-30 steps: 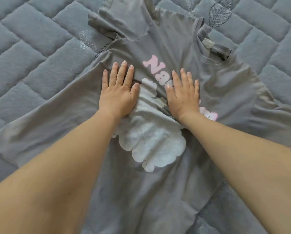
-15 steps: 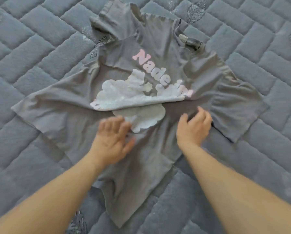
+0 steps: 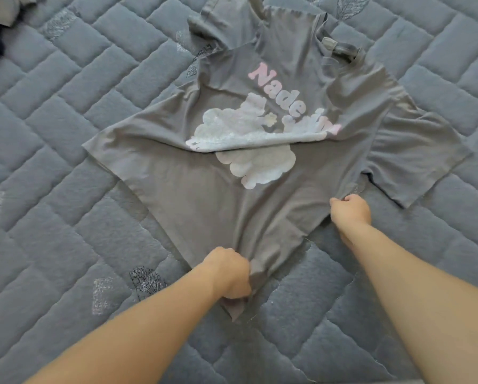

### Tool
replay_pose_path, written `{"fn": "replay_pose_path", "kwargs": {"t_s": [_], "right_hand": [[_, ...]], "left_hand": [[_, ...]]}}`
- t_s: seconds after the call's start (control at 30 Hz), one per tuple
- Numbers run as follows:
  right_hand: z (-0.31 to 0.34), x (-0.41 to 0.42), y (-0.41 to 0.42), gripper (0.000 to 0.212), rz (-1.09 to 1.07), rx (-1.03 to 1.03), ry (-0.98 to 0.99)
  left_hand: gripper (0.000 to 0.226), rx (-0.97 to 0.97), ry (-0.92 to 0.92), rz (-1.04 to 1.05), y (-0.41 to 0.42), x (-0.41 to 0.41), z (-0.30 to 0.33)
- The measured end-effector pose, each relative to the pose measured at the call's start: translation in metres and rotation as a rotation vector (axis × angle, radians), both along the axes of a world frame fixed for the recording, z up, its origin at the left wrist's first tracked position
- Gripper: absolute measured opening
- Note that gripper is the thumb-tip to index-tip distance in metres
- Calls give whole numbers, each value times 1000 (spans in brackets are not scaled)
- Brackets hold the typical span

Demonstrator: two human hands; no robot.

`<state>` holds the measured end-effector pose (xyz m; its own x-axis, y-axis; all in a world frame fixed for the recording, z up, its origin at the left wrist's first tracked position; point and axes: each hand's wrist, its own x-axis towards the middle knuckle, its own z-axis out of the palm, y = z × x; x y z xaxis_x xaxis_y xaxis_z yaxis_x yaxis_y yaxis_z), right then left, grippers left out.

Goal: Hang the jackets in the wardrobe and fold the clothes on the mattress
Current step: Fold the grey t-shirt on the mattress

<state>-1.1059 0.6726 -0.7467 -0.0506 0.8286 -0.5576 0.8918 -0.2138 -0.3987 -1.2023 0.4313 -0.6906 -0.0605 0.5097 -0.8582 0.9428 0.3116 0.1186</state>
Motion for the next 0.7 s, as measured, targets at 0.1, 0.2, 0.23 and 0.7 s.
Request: {"fn": "replay_pose_path", "kwargs": {"t_s": [0.1, 0.2, 0.23, 0.7], "right_hand": [[2, 16, 1, 7, 4, -35, -26], [5, 29, 7, 20, -167, -49, 74], [8, 31, 15, 28, -286, -10, 122], [4, 65, 157, 30, -377, 162, 159]], "left_hand": [[28, -266, -192, 69, 1, -1, 6], [31, -411, -145, -5, 13, 10, 7], [31, -376, -131, 29, 24, 13, 8], [26, 192, 75, 20, 209, 51, -22]]}}
